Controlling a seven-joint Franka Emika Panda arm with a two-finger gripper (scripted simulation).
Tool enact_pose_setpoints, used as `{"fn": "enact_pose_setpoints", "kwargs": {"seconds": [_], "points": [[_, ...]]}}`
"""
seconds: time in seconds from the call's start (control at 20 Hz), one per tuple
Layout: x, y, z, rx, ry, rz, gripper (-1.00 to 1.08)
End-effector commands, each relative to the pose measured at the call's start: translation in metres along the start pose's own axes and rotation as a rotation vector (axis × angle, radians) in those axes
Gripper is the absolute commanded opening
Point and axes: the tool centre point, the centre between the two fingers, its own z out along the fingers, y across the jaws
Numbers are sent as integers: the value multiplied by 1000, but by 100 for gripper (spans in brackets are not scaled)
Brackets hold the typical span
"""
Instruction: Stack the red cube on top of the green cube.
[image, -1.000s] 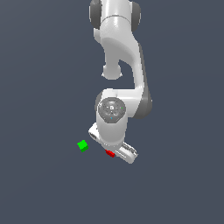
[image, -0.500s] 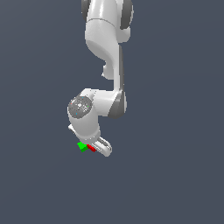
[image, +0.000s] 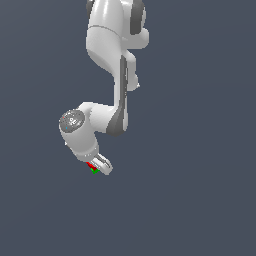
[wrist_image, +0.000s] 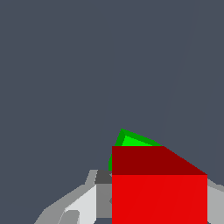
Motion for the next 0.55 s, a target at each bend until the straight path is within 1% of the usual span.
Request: {"fn": "enact_pose_setpoints", "kwargs": {"seconds": [0.0, 0.05, 0.5], "points": [[1, 3, 1, 1, 1, -2, -100], [1, 3, 1, 1, 1, -2, 100], [1, 3, 1, 1, 1, -2, 100]]}}
